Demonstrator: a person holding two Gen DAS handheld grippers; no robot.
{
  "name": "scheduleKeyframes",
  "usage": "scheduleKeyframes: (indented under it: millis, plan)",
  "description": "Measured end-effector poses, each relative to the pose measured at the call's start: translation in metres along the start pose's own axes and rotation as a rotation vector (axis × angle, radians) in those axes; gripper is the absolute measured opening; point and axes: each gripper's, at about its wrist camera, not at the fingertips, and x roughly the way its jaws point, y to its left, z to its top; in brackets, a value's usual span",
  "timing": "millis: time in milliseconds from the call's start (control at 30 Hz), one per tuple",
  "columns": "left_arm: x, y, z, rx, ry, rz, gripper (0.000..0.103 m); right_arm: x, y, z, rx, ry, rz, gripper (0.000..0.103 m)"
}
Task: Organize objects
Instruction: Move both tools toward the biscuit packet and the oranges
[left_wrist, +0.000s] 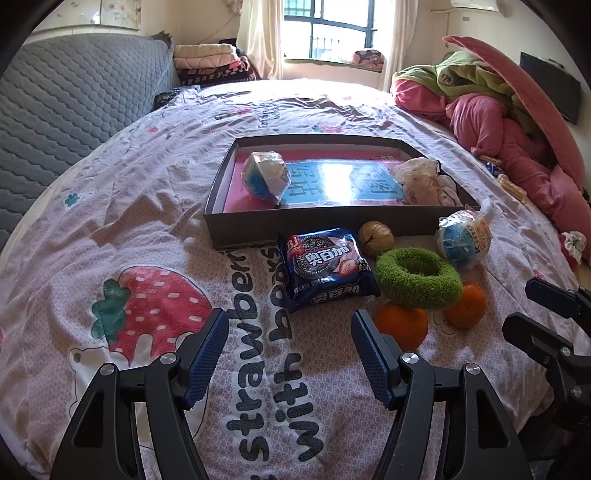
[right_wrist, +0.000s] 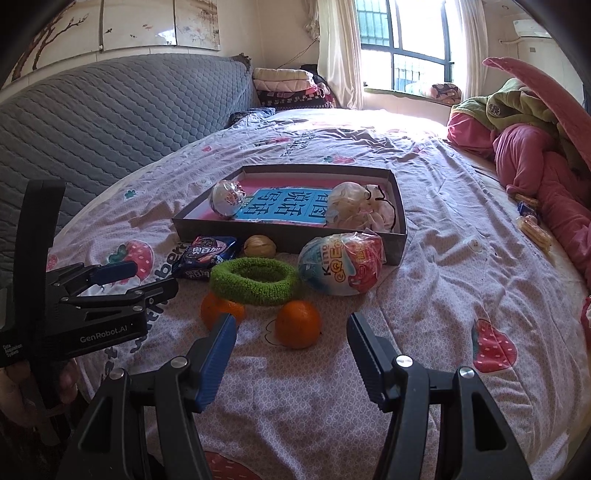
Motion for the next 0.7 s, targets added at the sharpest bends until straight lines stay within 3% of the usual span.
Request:
scheduleKeyframes:
  millis: [700]
  plan:
    - [0.021, -0.022, 0.013, 0.018, 0.012, -0.028, 0.070, 0.015, -0.008, -0.005, 0.029, 0.025, 0.004, 0.062]
